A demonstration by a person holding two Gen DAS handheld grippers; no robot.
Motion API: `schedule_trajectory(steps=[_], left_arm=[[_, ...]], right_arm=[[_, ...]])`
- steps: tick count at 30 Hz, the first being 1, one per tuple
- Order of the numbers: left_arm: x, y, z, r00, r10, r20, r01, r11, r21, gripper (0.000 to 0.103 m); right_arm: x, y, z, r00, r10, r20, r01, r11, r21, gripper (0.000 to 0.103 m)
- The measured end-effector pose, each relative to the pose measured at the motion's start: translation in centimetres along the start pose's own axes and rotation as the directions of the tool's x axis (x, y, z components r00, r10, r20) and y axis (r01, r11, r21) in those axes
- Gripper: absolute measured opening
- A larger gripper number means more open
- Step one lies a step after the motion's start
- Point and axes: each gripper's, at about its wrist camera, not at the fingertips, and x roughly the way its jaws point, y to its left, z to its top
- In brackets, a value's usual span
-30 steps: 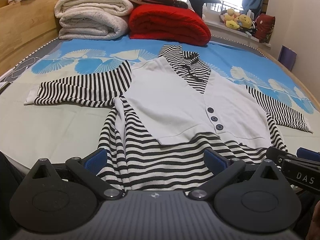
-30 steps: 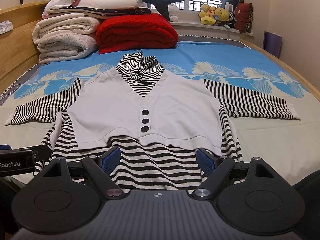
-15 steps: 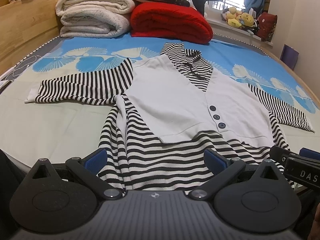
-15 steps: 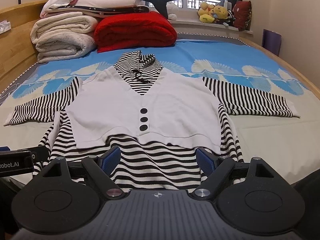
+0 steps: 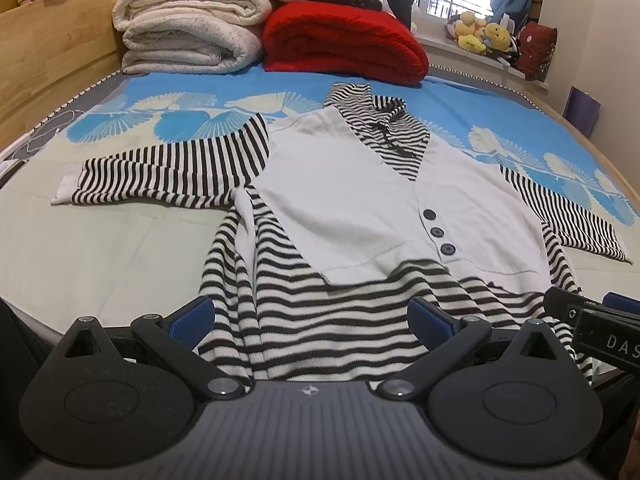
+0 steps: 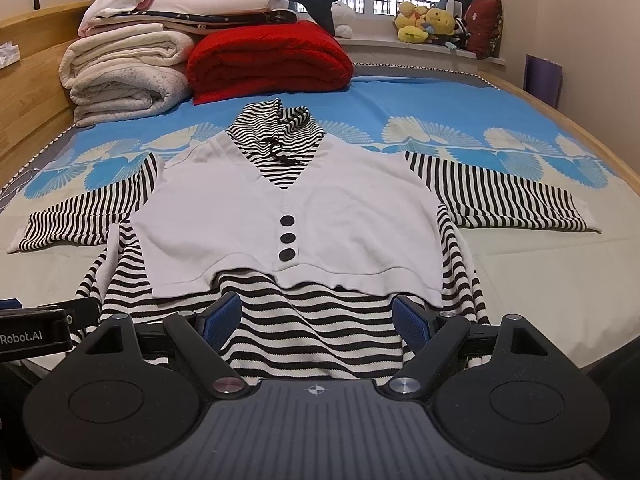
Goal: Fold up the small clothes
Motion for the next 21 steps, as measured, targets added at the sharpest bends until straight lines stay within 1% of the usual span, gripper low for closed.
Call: schedule_trajectory(steps=[2, 5, 9, 12, 13, 16, 17, 19, 21], left_arm=[[0.4, 0.3, 0.9, 1.000, 0.007, 0.005, -0.007, 1.000, 0.001, 0.103], [1.3, 1.4, 3.8, 0.999, 0.019, 0.029, -0.019, 1.000, -0.010, 0.103], [2.0, 3.4, 9.3, 0.991, 0.051, 0.125, -0.046, 0.998, -0.045, 0.102], [3.1, 4.8, 13.8, 0.975, 0.076, 0.210, -0.064, 0.996, -0.065, 0.099], [3.6, 5.2, 15.1, 0.971, 0.078, 0.226, -0.064, 0.996, -0.069, 0.098], [5.8, 6.9, 18.5, 0.960, 0.086, 0.266, -0.070, 0.995, -0.070, 0.089], [6.6, 7.5, 19.3, 0.958, 0.093, 0.273, -0.078, 0.995, -0.066, 0.085], [8.4, 8.9, 20.2, 0.952, 0.110, 0.287, -0.099, 0.994, -0.053, 0.078], [10.3, 10.5, 20.0, 0.946, 0.121, 0.301, -0.120, 0.992, -0.022, 0.070]], right_arm=[[0.0, 0.0, 0.1, 1.000, 0.002, 0.004, -0.002, 1.000, 0.002, 0.083], [0.0, -0.2, 0.3, 1.000, 0.000, 0.016, 0.000, 1.000, 0.012, 0.083], [-0.1, -0.4, 0.4, 1.000, 0.001, 0.023, -0.002, 1.000, 0.020, 0.084], [-0.1, -0.4, 0.5, 0.999, 0.000, 0.041, -0.001, 1.000, 0.014, 0.083], [-0.1, -0.5, 0.5, 0.999, 0.000, 0.051, -0.001, 1.000, 0.014, 0.083], [-0.2, -0.5, 0.8, 0.995, 0.007, 0.100, -0.010, 1.000, 0.026, 0.083], [-0.3, -0.5, 0.9, 0.992, 0.009, 0.122, -0.013, 1.000, 0.029, 0.083], [-0.5, -0.3, 1.1, 0.986, 0.002, 0.170, -0.006, 1.000, 0.024, 0.083], [-0.4, -0.2, 1.5, 0.980, -0.005, 0.200, 0.003, 1.000, 0.009, 0.081]])
